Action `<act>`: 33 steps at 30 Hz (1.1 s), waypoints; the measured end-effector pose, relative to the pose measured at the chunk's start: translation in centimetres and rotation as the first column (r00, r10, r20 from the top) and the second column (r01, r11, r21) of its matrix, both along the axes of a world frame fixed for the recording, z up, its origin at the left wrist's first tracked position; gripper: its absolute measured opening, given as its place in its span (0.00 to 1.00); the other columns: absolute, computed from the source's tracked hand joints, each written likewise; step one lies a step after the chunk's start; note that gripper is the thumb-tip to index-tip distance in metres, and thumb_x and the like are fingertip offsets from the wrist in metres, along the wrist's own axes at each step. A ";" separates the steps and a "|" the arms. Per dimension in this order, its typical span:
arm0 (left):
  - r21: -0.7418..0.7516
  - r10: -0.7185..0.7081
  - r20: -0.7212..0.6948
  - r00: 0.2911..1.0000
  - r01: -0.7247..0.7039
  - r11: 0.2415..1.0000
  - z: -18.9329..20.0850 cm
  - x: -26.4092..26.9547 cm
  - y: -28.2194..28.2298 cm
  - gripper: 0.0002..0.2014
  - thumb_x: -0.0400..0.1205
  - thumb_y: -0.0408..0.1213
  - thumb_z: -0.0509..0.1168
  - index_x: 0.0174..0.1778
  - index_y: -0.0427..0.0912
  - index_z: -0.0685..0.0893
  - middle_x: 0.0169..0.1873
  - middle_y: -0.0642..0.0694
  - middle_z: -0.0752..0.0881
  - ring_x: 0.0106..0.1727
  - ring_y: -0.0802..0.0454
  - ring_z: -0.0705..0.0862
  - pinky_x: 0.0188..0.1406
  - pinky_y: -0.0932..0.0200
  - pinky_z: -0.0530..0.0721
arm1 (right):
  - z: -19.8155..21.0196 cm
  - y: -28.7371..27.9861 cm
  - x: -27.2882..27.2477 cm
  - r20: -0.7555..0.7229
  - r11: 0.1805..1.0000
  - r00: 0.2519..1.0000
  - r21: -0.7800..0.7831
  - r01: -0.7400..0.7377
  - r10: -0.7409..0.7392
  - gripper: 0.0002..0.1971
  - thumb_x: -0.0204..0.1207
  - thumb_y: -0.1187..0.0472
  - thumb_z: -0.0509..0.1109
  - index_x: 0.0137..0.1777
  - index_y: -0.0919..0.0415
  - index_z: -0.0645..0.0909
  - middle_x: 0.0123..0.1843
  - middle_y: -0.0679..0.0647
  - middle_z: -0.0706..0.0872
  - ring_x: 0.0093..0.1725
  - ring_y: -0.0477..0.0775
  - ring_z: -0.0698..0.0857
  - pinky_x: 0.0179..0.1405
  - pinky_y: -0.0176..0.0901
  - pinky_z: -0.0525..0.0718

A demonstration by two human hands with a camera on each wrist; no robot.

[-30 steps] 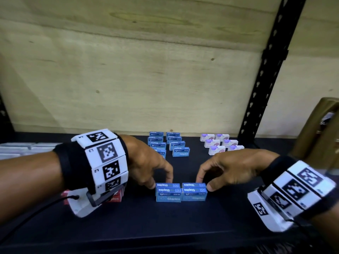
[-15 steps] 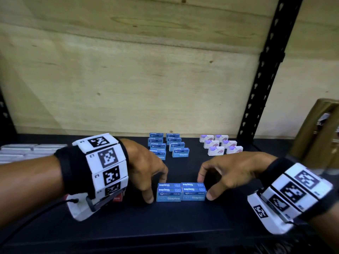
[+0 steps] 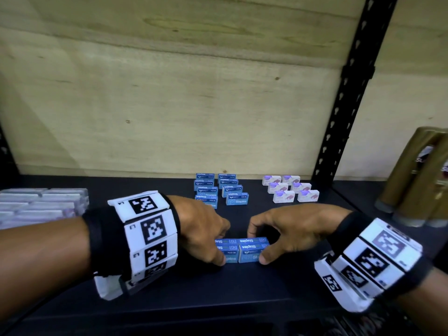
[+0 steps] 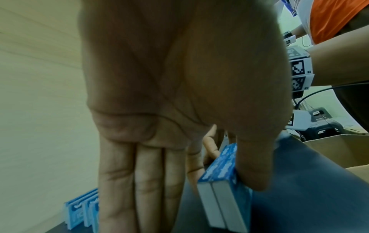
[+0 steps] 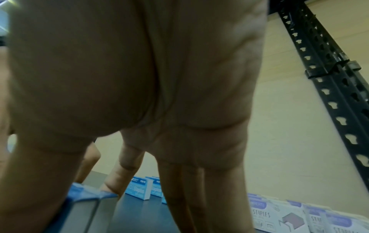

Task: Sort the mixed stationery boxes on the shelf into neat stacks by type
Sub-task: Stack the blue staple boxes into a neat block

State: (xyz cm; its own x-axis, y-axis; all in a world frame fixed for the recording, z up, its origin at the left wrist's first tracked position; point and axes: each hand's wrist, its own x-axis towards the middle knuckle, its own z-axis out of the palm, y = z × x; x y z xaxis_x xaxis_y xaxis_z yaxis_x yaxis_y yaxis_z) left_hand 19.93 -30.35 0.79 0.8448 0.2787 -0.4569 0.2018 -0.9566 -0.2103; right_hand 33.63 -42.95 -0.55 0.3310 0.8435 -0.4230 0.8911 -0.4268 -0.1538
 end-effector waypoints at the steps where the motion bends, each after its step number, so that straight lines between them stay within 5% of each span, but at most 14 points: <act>1: 0.004 -0.002 0.002 1.000 0.002 1.000 0.0 0.0 0.0 0.17 0.80 0.62 0.60 0.53 0.54 0.69 0.34 0.56 0.69 0.46 0.48 0.74 0.46 0.52 0.74 | 0.0 0.0 0.0 -0.002 1.000 1.000 0.003 0.002 -0.002 0.18 0.70 0.40 0.78 0.57 0.36 0.77 0.55 0.44 0.86 0.54 0.50 0.84 0.61 0.51 0.81; 8: -0.009 -0.012 0.002 1.000 0.012 1.000 0.0 0.1 0.2 0.16 0.80 0.63 0.60 0.51 0.56 0.68 0.34 0.56 0.71 0.44 0.49 0.75 0.45 0.52 0.74 | -0.2 0.1 -0.3 0.021 1.000 1.000 0.016 0.013 -0.013 0.16 0.71 0.39 0.77 0.55 0.36 0.76 0.45 0.41 0.81 0.43 0.45 0.79 0.46 0.43 0.77; 17: -0.017 -0.013 0.018 1.000 0.014 1.000 -0.3 -0.1 0.3 0.17 0.80 0.63 0.61 0.52 0.56 0.69 0.35 0.56 0.71 0.48 0.48 0.77 0.47 0.52 0.77 | -0.5 0.0 -0.3 0.028 0.998 0.999 0.049 0.029 -0.030 0.16 0.72 0.40 0.76 0.55 0.37 0.76 0.40 0.42 0.79 0.38 0.41 0.77 0.40 0.41 0.74; 21: -0.054 0.012 0.026 1.000 -0.011 0.998 -0.4 0.0 0.6 0.21 0.77 0.66 0.63 0.53 0.54 0.71 0.36 0.57 0.73 0.44 0.52 0.76 0.46 0.53 0.77 | -0.4 0.1 -0.3 0.017 0.999 0.999 0.016 0.038 -0.038 0.19 0.70 0.37 0.76 0.57 0.37 0.75 0.45 0.41 0.81 0.43 0.43 0.80 0.46 0.43 0.78; 25: -0.156 0.071 -0.002 0.997 -0.071 0.985 0.5 0.4 1.9 0.32 0.69 0.70 0.69 0.62 0.55 0.74 0.41 0.61 0.77 0.46 0.57 0.78 0.51 0.56 0.78 | 0.5 0.3 0.5 -0.044 0.994 0.993 -0.014 0.106 -0.106 0.30 0.60 0.24 0.73 0.61 0.34 0.76 0.60 0.41 0.84 0.58 0.44 0.83 0.64 0.49 0.83; 28: -0.192 0.086 0.023 0.996 -0.080 0.978 1.2 0.7 3.8 0.30 0.69 0.68 0.71 0.61 0.57 0.76 0.49 0.60 0.83 0.53 0.56 0.81 0.59 0.55 0.80 | 0.9 0.9 1.5 -0.185 0.963 0.952 0.068 0.260 -0.244 0.30 0.63 0.24 0.71 0.59 0.42 0.80 0.62 0.50 0.85 0.60 0.51 0.85 0.53 0.53 0.91; 30: -0.225 0.111 0.055 0.992 -0.096 0.970 1.5 1.2 5.2 0.26 0.69 0.65 0.73 0.57 0.56 0.79 0.51 0.56 0.88 0.53 0.55 0.85 0.62 0.52 0.82 | 0.9 1.6 2.4 -0.197 0.938 0.931 0.104 0.331 -0.307 0.29 0.68 0.26 0.68 0.58 0.47 0.80 0.58 0.59 0.87 0.56 0.55 0.88 0.48 0.54 0.92; 33: -0.318 0.176 0.064 0.982 -0.147 0.937 2.1 2.1 6.9 0.23 0.70 0.60 0.75 0.53 0.51 0.80 0.45 0.52 0.91 0.45 0.55 0.85 0.51 0.59 0.83 | 0.8 2.8 3.9 -0.084 0.942 0.949 0.121 0.312 -0.303 0.23 0.74 0.32 0.68 0.60 0.48 0.79 0.46 0.50 0.85 0.42 0.48 0.86 0.45 0.43 0.90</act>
State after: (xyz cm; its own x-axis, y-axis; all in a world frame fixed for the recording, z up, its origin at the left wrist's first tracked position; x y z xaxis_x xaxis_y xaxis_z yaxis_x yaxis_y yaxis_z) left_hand 22.02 -23.45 2.88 0.8416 0.2714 -0.4669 0.3635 -0.9241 0.1182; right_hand 37.50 -40.14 0.23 0.5594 0.7540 -0.3442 0.7062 -0.6510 -0.2783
